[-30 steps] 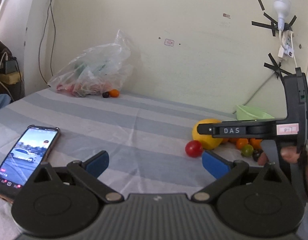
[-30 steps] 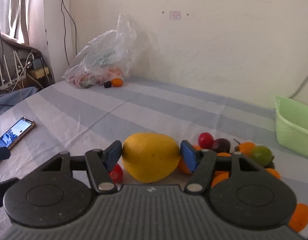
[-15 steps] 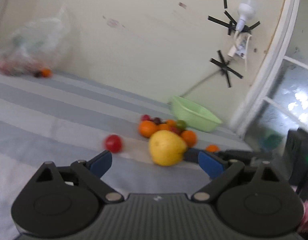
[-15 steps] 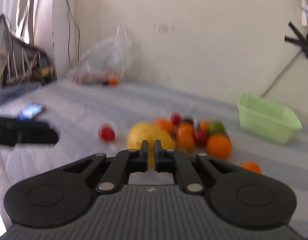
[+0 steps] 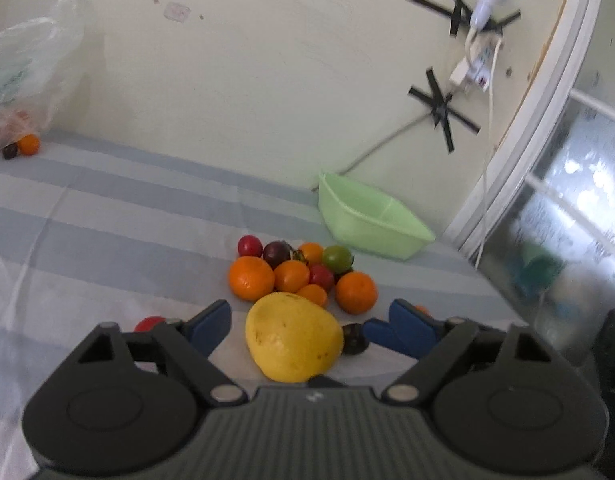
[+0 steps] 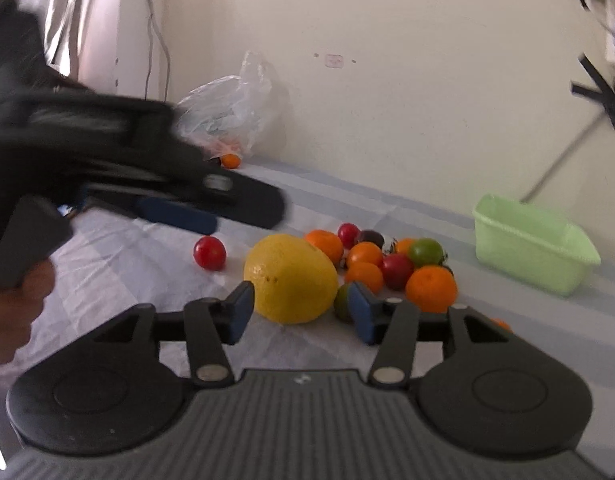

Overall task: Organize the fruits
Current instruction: 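Grasp the large yellow fruit with the right gripper, then carry the yellow fruit into the green basket and open the right gripper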

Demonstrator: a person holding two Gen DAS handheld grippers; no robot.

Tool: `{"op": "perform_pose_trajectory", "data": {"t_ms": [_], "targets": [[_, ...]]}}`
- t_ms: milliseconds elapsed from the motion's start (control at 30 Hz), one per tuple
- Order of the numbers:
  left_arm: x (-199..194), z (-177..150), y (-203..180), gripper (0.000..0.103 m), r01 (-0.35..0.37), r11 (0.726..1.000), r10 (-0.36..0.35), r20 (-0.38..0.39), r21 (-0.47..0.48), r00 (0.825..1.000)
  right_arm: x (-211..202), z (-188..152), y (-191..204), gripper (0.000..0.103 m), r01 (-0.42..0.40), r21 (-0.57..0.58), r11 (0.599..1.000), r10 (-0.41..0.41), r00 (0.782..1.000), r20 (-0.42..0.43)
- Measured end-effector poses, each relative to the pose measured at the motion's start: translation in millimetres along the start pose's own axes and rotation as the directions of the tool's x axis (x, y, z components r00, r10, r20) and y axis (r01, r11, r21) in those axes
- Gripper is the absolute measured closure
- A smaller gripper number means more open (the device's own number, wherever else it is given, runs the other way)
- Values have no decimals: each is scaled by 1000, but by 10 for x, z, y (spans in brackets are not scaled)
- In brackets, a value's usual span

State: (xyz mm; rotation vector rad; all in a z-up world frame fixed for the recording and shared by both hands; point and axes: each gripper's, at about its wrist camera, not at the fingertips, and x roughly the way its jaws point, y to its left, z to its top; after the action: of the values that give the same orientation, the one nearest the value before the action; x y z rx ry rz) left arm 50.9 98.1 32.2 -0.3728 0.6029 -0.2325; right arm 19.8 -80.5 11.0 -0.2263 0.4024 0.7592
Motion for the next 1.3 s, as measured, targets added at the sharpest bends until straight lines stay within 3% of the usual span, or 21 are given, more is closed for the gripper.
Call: {"op": "perform_pose_trajectory", "data": {"t_ms": [100, 233, 300, 400, 567, 767, 933, 1100, 1300], "targets": [[145, -10, -11, 29, -1, 1000, 1, -50, 11, 999, 105, 1, 41, 43, -7, -48, 999, 7, 1000, -5], [268, -76, 20, 32, -26, 1000, 26, -103, 7, 994, 308, -20, 111, 36, 6, -114, 993, -12, 998, -60], [279, -98, 29, 38, -49, 999, 47, -102, -14, 994, 367, -23, 105, 37, 9, -113, 994, -18, 997, -81], [180, -46, -12, 39, -35, 999, 32, -69, -37, 997, 306, 4, 73, 41, -5, -92, 996, 1, 999, -42], [189, 278, -397, 38, -8, 998, 8, -1, 62, 1000, 58, 79, 18, 42, 81, -115, 990, -69, 992, 107], [924, 877, -959, 38, 118, 984, -115, -34, 134, 993, -112, 285, -707, 42, 254, -63, 965, -237, 951, 198], [1837, 1173, -1211, 38, 191, 977, -178, -126, 94, 976, 23, 347, -1563, 42, 334, 29, 942, -335, 932, 139], [2406, 1167, -1184, 38, 191, 982, -186, -196, 8, 963, 365, 262, -2102, 42, 358, 91, 929, -363, 931, 45], [2693, 1121, -1233, 38, 146, 989, -138, -241, 18, 961, 564, 157, -2319, 41, 361, 128, 924, -367, 930, 25]]}}
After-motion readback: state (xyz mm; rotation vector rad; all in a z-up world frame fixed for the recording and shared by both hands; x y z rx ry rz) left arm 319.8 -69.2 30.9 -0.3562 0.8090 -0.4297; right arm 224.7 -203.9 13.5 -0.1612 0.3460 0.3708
